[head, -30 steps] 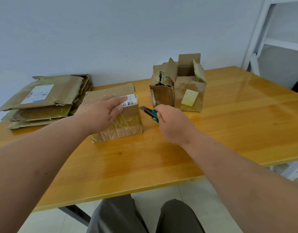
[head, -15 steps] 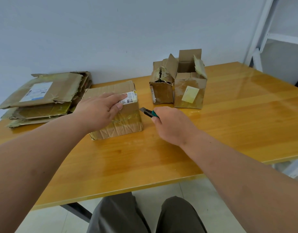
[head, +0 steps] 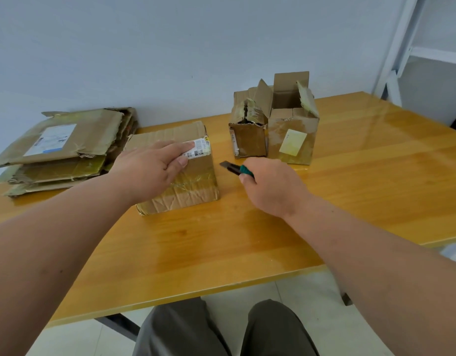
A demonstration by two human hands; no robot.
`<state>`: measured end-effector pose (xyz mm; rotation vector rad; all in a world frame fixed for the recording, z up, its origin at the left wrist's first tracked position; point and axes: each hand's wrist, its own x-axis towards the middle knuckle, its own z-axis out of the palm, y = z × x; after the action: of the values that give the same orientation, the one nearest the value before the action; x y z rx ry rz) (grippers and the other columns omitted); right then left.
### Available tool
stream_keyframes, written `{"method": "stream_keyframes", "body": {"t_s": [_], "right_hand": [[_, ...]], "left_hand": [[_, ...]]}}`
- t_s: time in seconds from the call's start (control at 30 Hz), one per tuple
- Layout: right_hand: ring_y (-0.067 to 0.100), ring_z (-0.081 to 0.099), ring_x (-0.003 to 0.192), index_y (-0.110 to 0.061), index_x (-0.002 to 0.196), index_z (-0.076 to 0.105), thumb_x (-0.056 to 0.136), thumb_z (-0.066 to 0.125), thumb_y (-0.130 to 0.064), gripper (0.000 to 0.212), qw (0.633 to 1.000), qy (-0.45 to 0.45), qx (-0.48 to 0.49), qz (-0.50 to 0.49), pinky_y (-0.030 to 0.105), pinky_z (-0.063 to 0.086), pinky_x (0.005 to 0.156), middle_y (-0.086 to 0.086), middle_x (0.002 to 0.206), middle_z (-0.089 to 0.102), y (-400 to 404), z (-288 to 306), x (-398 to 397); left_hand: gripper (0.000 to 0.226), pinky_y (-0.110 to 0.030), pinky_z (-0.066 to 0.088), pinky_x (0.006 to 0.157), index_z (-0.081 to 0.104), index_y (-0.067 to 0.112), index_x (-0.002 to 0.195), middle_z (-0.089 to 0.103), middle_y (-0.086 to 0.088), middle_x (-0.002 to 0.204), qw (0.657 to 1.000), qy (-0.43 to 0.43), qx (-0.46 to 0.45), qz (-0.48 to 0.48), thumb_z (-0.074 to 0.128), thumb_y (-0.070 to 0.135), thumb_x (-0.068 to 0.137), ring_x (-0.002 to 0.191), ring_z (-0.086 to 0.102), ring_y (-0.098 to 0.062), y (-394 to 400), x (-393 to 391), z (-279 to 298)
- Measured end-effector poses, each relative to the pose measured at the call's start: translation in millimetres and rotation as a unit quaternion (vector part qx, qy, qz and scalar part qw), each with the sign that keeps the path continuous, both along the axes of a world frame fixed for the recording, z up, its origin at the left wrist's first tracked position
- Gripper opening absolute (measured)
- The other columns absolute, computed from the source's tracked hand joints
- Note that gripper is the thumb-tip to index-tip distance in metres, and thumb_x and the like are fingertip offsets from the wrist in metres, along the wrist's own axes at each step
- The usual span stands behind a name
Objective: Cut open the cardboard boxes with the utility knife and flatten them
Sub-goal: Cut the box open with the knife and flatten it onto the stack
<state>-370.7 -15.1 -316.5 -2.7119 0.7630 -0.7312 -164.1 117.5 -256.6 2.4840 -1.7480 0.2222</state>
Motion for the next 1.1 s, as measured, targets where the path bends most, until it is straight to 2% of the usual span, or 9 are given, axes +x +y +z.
{"method": "stream_keyframes", "body": {"t_s": [0.13, 0.5, 0.67, 0.8, 0.93, 1.1], "right_hand": [[0.005, 0.041, 0.059, -0.022, 0.081, 0.044, 0.101, 0.045, -0.024, 0.020, 0.999, -0.037, 0.013, 0.003, 0.024, 0.026, 0.051, -0.012, 0.070, 0.042, 3.9, 2.6, 6.3], [0.004, 0.041, 0.058, -0.024, 0.078, 0.041, 0.100, 0.046, -0.024, 0.023, 0.999, -0.041, 0.008, 0.023, 0.023, 0.025, 0.050, -0.012, 0.070, 0.043, 5.0, 0.0, 9.0], [0.006, 0.045, 0.061, -0.024, 0.082, 0.043, 0.101, 0.044, -0.025, 0.020, 0.999, -0.013, 0.009, 0.028, 0.026, 0.032, 0.051, -0.011, 0.073, 0.046, 3.9, 0.9, 11.2], [0.007, 0.048, 0.063, -0.027, 0.079, 0.041, 0.101, 0.044, -0.026, 0.022, 0.998, 0.029, 0.032, 0.037, 0.025, 0.031, 0.052, -0.009, 0.074, 0.049, 1.4, 0.8, 9.2], [0.008, 0.049, 0.064, -0.031, 0.072, 0.035, 0.101, 0.045, -0.026, 0.031, 0.998, 0.041, 0.042, 0.036, 0.026, 0.031, 0.052, -0.008, 0.075, 0.050, 2.3, 3.3, 9.0], [0.008, 0.050, 0.065, -0.028, 0.078, 0.041, 0.100, 0.046, -0.025, 0.023, 0.994, 0.100, 0.037, 0.031, 0.026, 0.030, 0.051, -0.008, 0.075, 0.051, 5.1, 1.4, 5.8]], "left_hand": [[0.049, -0.038, 0.041, 0.090, 0.022, 0.054, 0.145, 0.029, 0.019, 0.153, 1.000, 0.000, -0.001, -0.002, 0.017, 0.057, 0.096, 0.128, 0.044, -0.019, -0.4, 0.6, -0.2], [0.048, -0.039, 0.041, 0.089, 0.023, 0.054, 0.145, 0.032, 0.018, 0.152, 1.000, -0.002, -0.003, -0.005, 0.017, 0.056, 0.097, 0.128, 0.044, -0.018, -0.6, 0.1, -0.6], [0.048, -0.041, 0.041, 0.090, 0.023, 0.054, 0.144, 0.032, 0.017, 0.151, 1.000, -0.004, -0.003, -0.007, 0.017, 0.056, 0.096, 0.125, 0.046, -0.019, -0.1, -0.4, 0.0], [0.049, -0.041, 0.040, 0.092, 0.023, 0.054, 0.144, 0.031, 0.019, 0.152, 1.000, -0.001, 0.001, -0.006, 0.017, 0.057, 0.095, 0.127, 0.045, -0.019, 0.1, -0.9, 1.1], [0.057, -0.038, 0.039, 0.088, 0.024, 0.054, 0.144, 0.033, 0.017, 0.151, 1.000, -0.005, 0.000, -0.008, 0.011, 0.062, 0.089, 0.126, 0.045, -0.019, 0.3, -2.4, 0.9], [0.062, -0.036, 0.038, 0.085, 0.024, 0.054, 0.144, 0.033, 0.017, 0.151, 1.000, -0.004, 0.000, -0.009, 0.010, 0.064, 0.085, 0.126, 0.046, -0.019, 0.3, -1.9, 1.1]]}}
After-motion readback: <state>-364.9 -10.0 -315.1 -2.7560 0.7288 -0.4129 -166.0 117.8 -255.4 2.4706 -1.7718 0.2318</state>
